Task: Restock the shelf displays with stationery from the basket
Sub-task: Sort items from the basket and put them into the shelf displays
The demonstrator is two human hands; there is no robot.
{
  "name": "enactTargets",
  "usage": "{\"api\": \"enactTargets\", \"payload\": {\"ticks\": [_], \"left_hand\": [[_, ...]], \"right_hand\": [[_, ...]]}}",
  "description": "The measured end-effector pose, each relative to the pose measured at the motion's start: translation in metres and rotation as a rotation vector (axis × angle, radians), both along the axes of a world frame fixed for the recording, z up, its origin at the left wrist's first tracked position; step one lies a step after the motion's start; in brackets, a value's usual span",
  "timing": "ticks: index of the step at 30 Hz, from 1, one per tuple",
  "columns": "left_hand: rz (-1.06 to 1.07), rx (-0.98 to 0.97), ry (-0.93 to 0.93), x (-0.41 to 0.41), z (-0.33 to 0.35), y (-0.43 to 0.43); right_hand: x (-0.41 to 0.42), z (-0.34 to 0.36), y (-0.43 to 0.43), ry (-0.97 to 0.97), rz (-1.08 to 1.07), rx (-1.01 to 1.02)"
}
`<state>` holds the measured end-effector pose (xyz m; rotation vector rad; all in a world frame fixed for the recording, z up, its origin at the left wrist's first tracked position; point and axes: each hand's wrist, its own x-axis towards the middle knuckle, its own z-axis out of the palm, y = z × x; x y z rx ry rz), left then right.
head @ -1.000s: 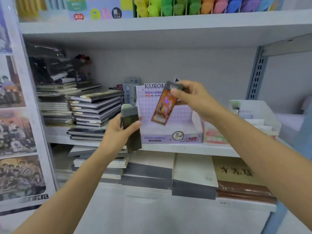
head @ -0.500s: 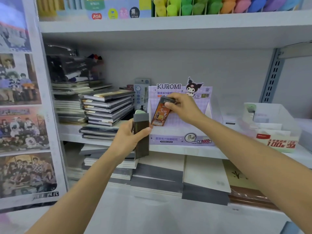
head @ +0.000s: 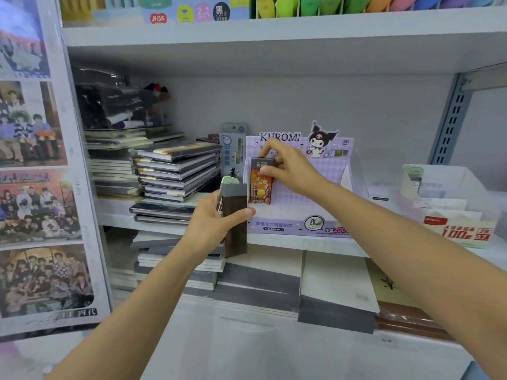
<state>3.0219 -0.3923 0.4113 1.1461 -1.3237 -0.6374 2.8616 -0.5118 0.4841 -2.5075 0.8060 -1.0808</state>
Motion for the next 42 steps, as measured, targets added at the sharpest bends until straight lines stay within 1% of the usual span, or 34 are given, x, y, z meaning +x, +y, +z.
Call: {"api": "enactTargets", "payload": {"ticks": [4,6,8,9,11,12,14,16,18,20,22,24,27,30,31,33,35,36,37,39,40,42], "left_hand": [[0.016,-0.014,0.040,-0.001,0.002,0.003],[0.035,-0.009,0.055,-0.002,0.004,0.005],[0.026,-0.008,0.058,-0.004,0.006,0.007],[0.011,-0.006,0.057,-0.005,0.007,0.007],[-0.021,0.014,0.055,-0.011,0.009,0.008],[-0.040,0.023,0.057,-0.014,0.010,0.008],[-0.072,0.011,0.060,-0.023,0.012,0.008],[-0.102,-0.014,0.071,-0.032,0.012,0.010],[-0.179,0.003,0.114,-0.038,0.012,0.013],[-0.299,0.093,0.178,-0.039,0.015,0.018],[-0.404,0.229,0.268,-0.037,0.019,0.023],[-0.443,0.315,0.294,-0.035,0.021,0.026],[-0.352,0.355,0.146,-0.039,0.018,0.029],[-0.216,0.245,0.175,-0.050,0.015,0.029],[-0.163,0.200,0.123,-0.053,0.015,0.030],[-0.089,0.133,-0.022,-0.058,0.013,0.030],[-0.087,0.119,-0.071,-0.060,0.014,0.031],[-0.113,0.137,-0.057,-0.061,0.016,0.034],[-0.157,0.165,-0.002,-0.062,0.018,0.037],[-0.252,0.189,0.207,-0.063,0.023,0.040],[-0.261,0.178,0.283,-0.062,0.024,0.041],[-0.198,0.171,0.320,-0.060,0.023,0.043]], "right_hand": [[0.004,-0.010,-0.004,-0.037,-0.073,-0.103],[0.002,-0.012,-0.003,-0.048,-0.125,-0.124],[-0.004,-0.013,0.005,-0.107,-0.163,-0.128],[-0.007,-0.012,0.011,-0.172,-0.145,-0.098],[-0.015,-0.011,0.027,-0.298,0.010,0.074],[-0.018,-0.011,0.034,-0.323,0.112,0.189],[-0.022,-0.014,0.046,-0.293,0.248,0.356],[-0.025,-0.017,0.051,-0.271,0.273,0.418],[-0.031,-0.017,0.050,-0.327,0.267,0.470],[-0.040,-0.016,0.048,-0.414,0.289,0.547],[-0.048,-0.015,0.048,-0.504,0.330,0.613],[-0.053,-0.012,0.050,-0.596,0.368,0.677],[-0.059,-0.008,0.056,-0.655,0.395,0.717],[-0.060,-0.007,0.065,-0.600,0.420,0.736],[-0.059,-0.007,0.068,-0.582,0.391,0.730],[-0.055,-0.006,0.074,-0.550,0.246,0.664],[-0.052,-0.005,0.078,-0.516,0.105,0.583],[-0.052,-0.004,0.079,-0.504,0.066,0.560],[-0.053,-0.002,0.080,-0.505,0.052,0.559],[-0.056,0.002,0.080,-0.552,0.095,0.611],[-0.058,0.004,0.081,-0.583,0.135,0.638],[-0.060,0.003,0.083,-0.600,0.184,0.643]]}}
